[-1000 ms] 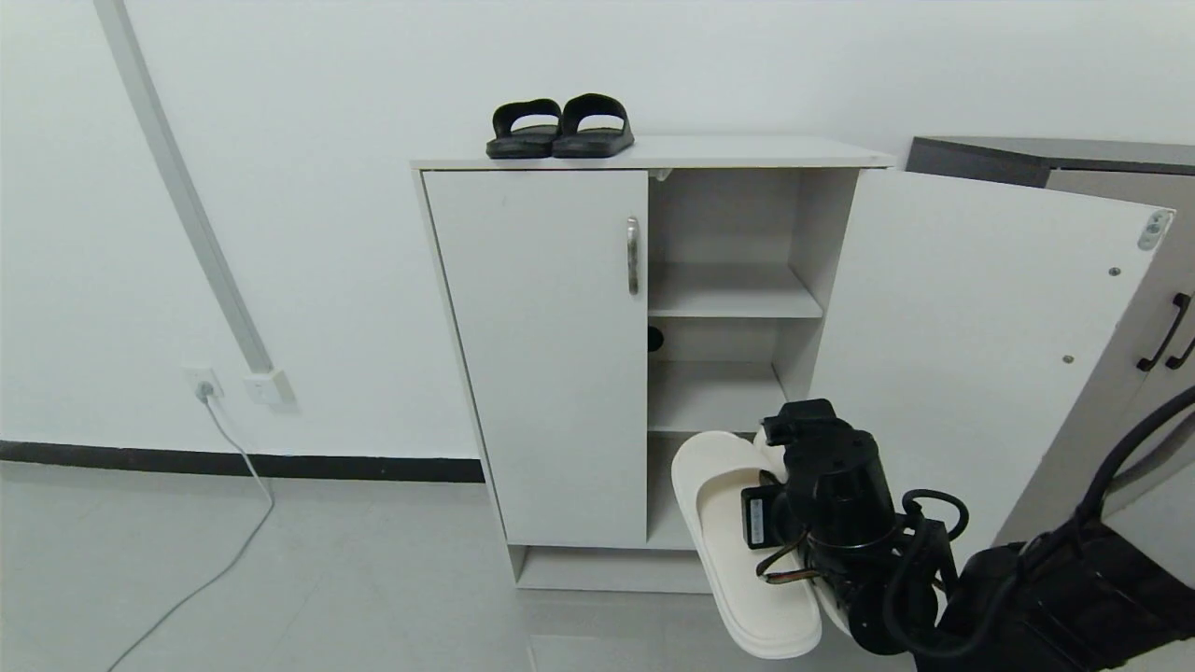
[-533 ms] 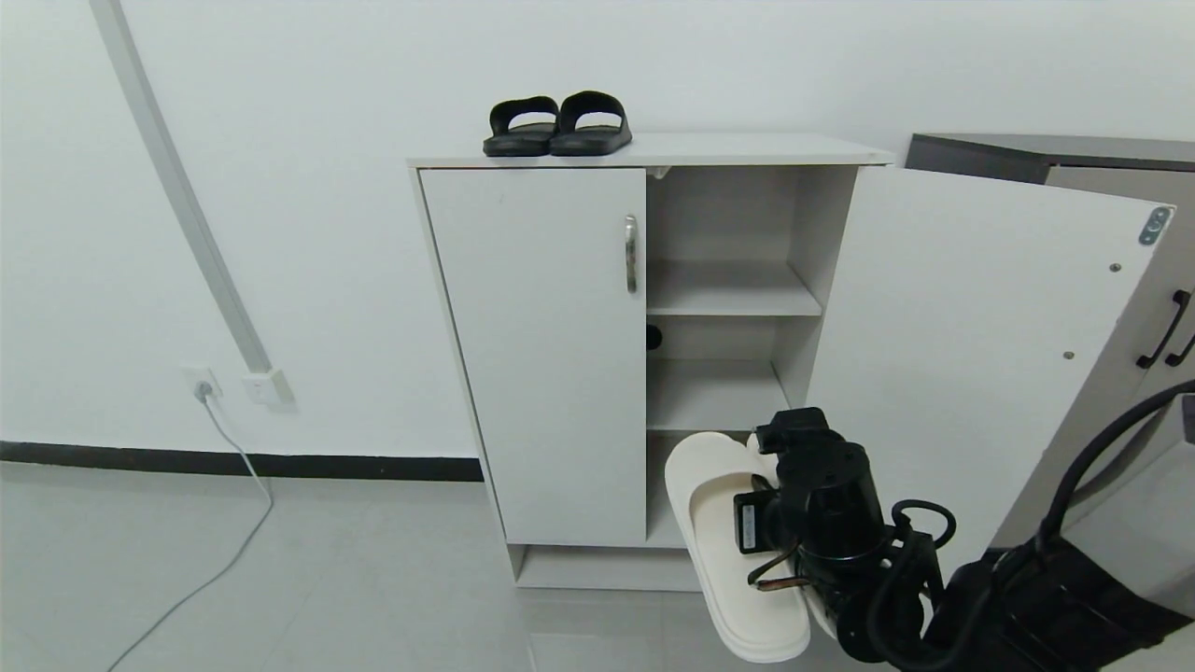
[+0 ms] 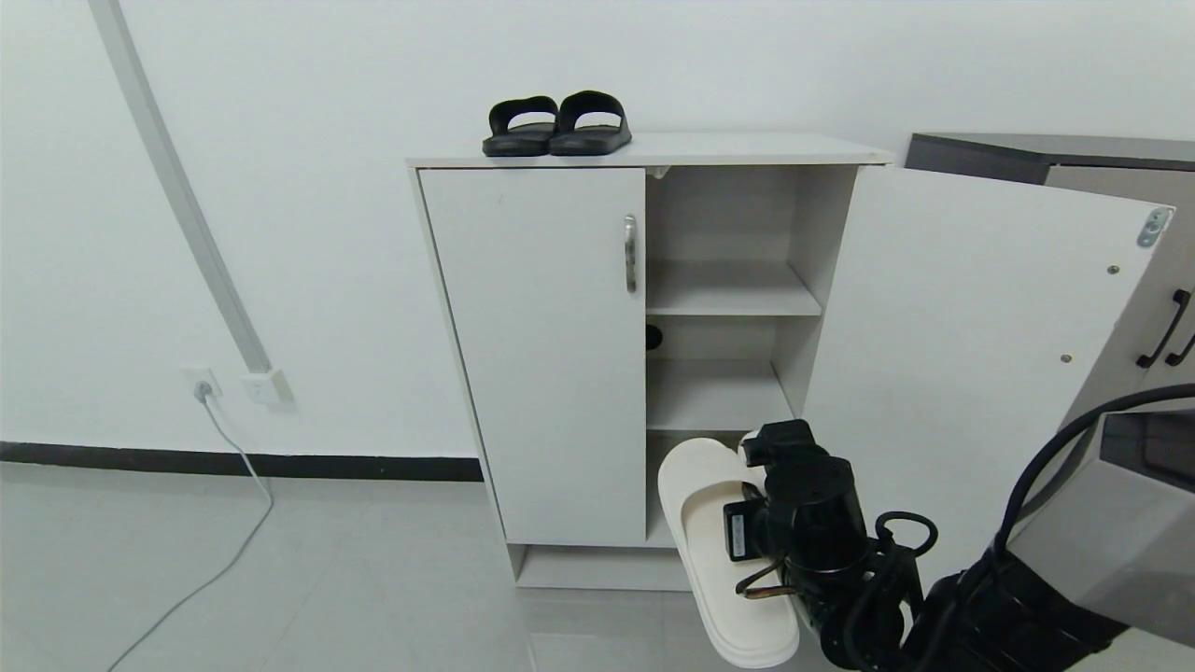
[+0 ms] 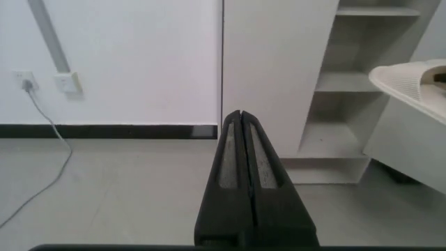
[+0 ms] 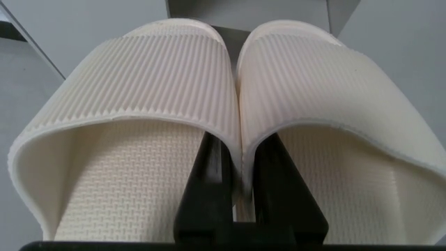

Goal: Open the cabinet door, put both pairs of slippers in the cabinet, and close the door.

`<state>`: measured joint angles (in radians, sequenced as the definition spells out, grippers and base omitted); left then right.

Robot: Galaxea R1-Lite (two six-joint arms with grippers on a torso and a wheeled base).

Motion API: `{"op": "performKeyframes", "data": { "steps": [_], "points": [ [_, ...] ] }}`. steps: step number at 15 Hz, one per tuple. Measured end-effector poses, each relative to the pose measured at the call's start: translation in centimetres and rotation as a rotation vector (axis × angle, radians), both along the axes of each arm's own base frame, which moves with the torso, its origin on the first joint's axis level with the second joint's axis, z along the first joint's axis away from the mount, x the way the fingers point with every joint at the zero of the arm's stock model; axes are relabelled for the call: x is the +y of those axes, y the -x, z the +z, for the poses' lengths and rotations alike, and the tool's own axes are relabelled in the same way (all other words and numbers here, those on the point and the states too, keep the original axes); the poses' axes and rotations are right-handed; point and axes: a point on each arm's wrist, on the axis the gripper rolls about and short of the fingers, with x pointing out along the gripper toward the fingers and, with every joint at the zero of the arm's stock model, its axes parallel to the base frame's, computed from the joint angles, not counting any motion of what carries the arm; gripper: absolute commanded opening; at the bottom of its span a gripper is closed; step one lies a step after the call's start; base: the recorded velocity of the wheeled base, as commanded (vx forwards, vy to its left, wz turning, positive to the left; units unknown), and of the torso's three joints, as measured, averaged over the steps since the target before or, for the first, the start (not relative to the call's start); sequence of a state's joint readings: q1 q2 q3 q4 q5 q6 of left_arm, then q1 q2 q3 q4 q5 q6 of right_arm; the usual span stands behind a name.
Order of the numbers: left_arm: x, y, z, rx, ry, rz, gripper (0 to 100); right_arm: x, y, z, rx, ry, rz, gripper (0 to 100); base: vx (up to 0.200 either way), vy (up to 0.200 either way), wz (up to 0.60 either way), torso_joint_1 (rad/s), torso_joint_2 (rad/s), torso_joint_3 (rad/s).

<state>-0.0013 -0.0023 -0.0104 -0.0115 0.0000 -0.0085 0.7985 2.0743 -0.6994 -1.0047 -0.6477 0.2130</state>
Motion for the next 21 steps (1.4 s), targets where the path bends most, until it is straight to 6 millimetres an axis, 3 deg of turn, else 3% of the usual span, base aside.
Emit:
{"op": "performKeyframes", "data": {
  "steps": [4, 6, 8, 13, 15, 21],
  "points": [
    [0.3, 0.0, -0.3, 0.023, -0.042, 0.120, 0, 0.2, 0.3, 0.0, -0.013, -0.011, 0.016, 0, 0.000, 0.000, 0.00, 0.000, 0.00, 0.000],
    [0.0, -0.1, -0.4, 0.023, -0.030, 0.002, 0, 0.3, 0.6, -0.2, -0.012, -0.005, 0.025, 0, 0.000, 0.000, 0.00, 0.000, 0.00, 0.000],
    [0.0, -0.1, -0.4, 0.025, -0.012, -0.010, 0, 0.5, 0.5, -0.1, -0.019, -0.007, 0.024, 0, 0.000, 0.000, 0.00, 0.000, 0.00, 0.000],
    [0.0, -0.1, -0.4, 0.025, -0.006, -0.005, 0, 2.8, -3.4, -0.3, -0.083, -0.029, -0.111, 0, 0.000, 0.000, 0.00, 0.000, 0.00, 0.000],
    [0.0, -0.1, -0.4, 0.025, -0.007, -0.004, 0, 3.3, -4.8, -1.2, -0.063, -0.033, -0.152, 0, 0.000, -0.200, 0.00, 0.007, 0.00, 0.002],
    [0.0, -0.1, -0.4, 0.028, -0.010, -0.004, 0, 3.7, -5.5, -2.4, -0.042, -0.025, -0.162, 0, 0.000, -0.200, 0.00, 0.002, 0.00, 0.003]
  ]
}}
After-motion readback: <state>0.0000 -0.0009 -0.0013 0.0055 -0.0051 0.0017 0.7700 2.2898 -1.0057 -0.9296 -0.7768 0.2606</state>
